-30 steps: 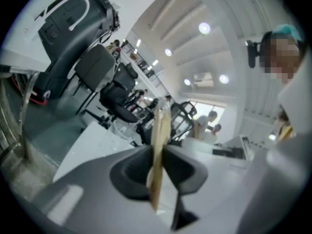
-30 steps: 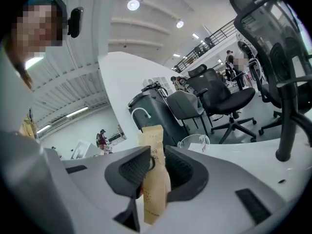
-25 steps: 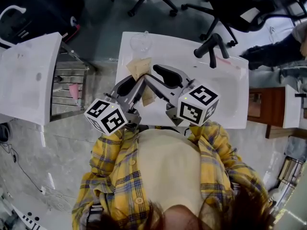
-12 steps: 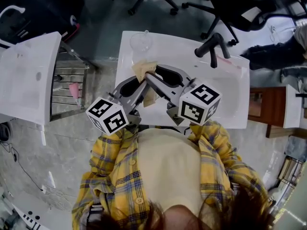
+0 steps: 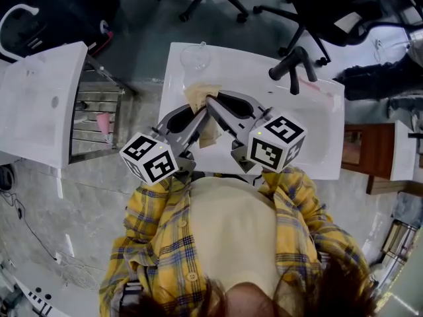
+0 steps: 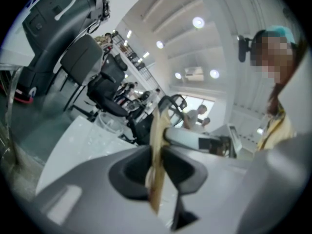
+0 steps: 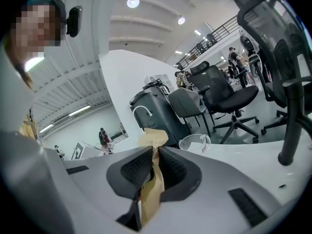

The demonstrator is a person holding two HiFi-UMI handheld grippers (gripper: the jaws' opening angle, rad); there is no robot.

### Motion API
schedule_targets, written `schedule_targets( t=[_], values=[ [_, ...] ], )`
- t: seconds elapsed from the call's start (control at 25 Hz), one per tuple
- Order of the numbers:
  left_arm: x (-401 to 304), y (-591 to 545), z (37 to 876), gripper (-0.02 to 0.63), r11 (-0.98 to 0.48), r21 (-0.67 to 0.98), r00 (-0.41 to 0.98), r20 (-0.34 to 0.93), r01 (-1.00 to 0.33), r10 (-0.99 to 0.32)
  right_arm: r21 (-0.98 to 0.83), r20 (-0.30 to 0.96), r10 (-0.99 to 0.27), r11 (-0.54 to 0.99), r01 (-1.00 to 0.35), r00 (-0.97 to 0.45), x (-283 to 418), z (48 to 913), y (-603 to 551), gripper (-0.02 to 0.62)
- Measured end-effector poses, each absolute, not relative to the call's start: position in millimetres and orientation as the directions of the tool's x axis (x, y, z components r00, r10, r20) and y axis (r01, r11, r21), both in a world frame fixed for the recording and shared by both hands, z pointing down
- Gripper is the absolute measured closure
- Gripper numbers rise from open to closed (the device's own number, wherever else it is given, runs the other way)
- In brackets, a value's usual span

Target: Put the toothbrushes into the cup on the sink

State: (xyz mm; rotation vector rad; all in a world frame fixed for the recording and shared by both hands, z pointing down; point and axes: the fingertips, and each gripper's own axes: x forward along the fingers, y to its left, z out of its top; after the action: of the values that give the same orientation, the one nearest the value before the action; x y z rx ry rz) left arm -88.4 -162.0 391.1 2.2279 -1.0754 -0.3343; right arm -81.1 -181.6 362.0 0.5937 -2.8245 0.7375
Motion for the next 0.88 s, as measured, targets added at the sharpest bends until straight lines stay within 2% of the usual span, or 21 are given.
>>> schedule_targets(
  t=[0.28,0.88],
  values=[
    [-98.4,-160.7,383.5,0.549,-0.442,0.677,0.593,-0.008,-0.589,-0.805,-0.431,0.240,-0.342,0.801,-0.415,-0.909,-74.0,358.3,-185.8,0.551],
    [-106.3,-150.2,373.6,0.563,-0.402,0.627,0.514,-0.003,-0.667,-0.858,-0.409,0.224,-0.305,0.832,-0.374,-0.926,-74.1,345.3,-174.8,0.552]
  ],
)
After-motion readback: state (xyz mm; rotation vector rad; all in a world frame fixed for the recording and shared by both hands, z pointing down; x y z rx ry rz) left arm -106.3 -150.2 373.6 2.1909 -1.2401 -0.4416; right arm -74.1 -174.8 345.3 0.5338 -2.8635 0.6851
